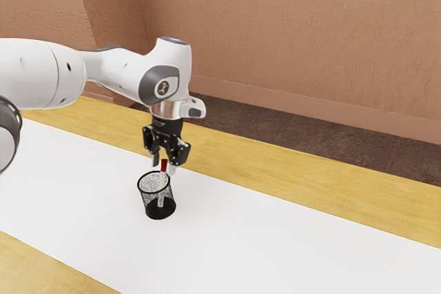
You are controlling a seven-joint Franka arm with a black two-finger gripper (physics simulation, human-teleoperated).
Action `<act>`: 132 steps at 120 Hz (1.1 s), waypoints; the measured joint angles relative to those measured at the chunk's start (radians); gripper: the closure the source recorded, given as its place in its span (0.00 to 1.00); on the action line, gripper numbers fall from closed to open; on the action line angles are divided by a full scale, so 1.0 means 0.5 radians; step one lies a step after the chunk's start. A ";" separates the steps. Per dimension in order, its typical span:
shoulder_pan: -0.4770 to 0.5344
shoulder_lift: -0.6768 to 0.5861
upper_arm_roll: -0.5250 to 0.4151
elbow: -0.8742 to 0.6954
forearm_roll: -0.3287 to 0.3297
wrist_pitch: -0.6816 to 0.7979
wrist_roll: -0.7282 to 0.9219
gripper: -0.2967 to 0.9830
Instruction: Take the marker out of the pen holder and place it to the left of the pen holder.
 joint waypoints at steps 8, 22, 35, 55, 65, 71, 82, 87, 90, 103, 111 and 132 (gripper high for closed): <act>0.001 -0.008 0.000 -0.005 -0.001 0.001 0.000 0.51; 0.001 -0.016 0.001 -0.014 -0.004 0.001 0.001 0.56; 0.004 -0.017 0.003 -0.015 -0.018 0.002 0.001 0.61; 0.018 -0.016 0.003 -0.016 -0.025 0.002 0.002 0.68; 0.020 -0.016 0.003 -0.016 -0.027 0.002 0.002 0.71; 0.020 -0.016 0.003 -0.016 -0.028 0.002 0.002 0.73; 0.020 -0.017 0.003 -0.016 -0.028 0.002 0.002 0.76; 0.020 -0.017 0.003 -0.015 -0.026 0.003 0.001 0.78; 0.020 -0.017 0.003 -0.015 -0.024 0.003 0.000 0.79; 0.020 -0.034 0.003 -0.012 -0.015 0.000 -0.004 0.81; 0.020 -0.087 0.005 -0.011 -0.009 -0.013 -0.007 0.82; 0.022 -0.278 0.057 -0.007 0.014 -0.112 -0.008 0.84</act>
